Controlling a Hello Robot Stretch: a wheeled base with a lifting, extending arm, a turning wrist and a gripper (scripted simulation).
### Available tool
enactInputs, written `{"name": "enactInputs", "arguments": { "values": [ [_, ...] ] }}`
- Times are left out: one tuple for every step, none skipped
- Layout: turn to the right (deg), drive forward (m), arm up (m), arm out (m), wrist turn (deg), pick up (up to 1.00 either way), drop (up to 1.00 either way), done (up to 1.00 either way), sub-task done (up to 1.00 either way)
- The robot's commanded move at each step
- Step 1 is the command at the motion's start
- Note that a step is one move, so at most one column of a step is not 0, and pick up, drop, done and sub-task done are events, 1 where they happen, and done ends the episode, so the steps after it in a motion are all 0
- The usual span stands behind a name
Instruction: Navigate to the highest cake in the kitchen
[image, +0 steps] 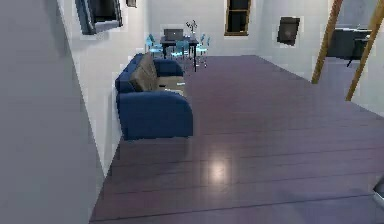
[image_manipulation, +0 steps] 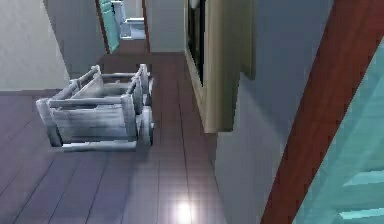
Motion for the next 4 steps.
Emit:
{"name": "enactInputs", "arguments": {
  "values": [
    [33.0,0.0,0.0,0.0,0.0,0.0,0.0,0.0,0.0],
    [0.0,1.0,0.0,0.0,0.0,0.0,0.0,0.0,0.0],
    [3.0,0.0,0.0,0.0,0.0,0.0,0.0,0.0,0.0],
    [0.0,0.4,0.0,0.0,0.0,0.0,0.0,0.0,0.0]
  ]
}}
